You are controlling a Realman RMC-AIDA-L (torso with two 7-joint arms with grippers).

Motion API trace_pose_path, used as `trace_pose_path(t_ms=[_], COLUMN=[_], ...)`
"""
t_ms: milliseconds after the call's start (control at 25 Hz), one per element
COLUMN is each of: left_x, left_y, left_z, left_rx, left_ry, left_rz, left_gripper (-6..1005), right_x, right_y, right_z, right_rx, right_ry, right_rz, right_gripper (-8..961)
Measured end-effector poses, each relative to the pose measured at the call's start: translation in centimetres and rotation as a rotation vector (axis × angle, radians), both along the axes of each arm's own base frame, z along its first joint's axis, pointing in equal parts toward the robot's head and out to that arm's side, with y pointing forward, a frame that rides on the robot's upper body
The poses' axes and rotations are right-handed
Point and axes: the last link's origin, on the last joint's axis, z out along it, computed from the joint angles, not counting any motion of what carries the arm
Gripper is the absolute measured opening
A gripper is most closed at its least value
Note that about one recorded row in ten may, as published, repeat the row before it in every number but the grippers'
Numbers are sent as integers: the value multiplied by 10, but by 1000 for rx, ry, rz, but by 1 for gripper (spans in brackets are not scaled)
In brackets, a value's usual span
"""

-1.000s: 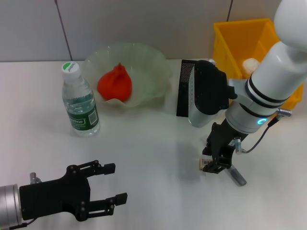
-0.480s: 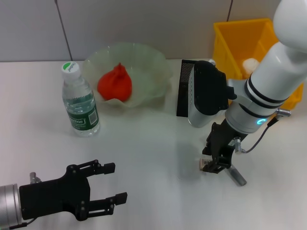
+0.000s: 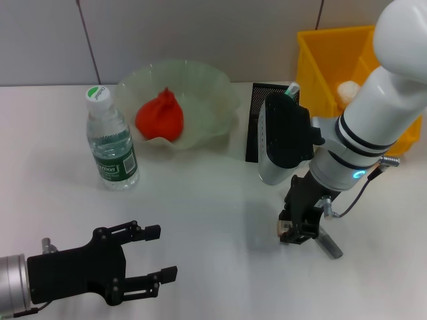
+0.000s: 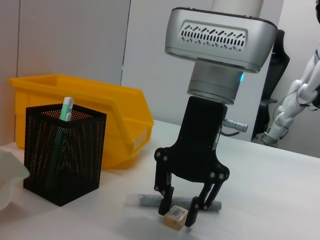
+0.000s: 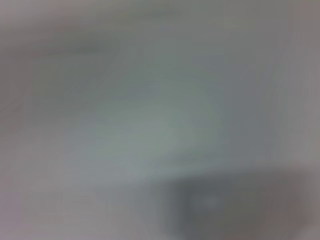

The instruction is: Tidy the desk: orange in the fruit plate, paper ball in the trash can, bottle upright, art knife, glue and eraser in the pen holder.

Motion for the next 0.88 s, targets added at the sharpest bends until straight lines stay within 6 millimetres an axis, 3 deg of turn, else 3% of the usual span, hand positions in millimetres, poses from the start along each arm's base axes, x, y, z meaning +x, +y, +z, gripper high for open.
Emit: trace_pose_path(t_ms=[560,720,880], left_x=[0,-1,-1], left_y=[0,0,0], left_z=[1,1,1], left_rx=[2,3,3], left_ry=[-1,-1,-2], left_rz=[2,4,5], left_gripper=[788,787,787], right_x=[-1,-18,-41], right_y=[1,1,5], right_z=[-1,4,23], right_rx=[11,22,64], right_ry=[3,67,139], right_rz=[-1,-7,-23], right_gripper=[298,261,246])
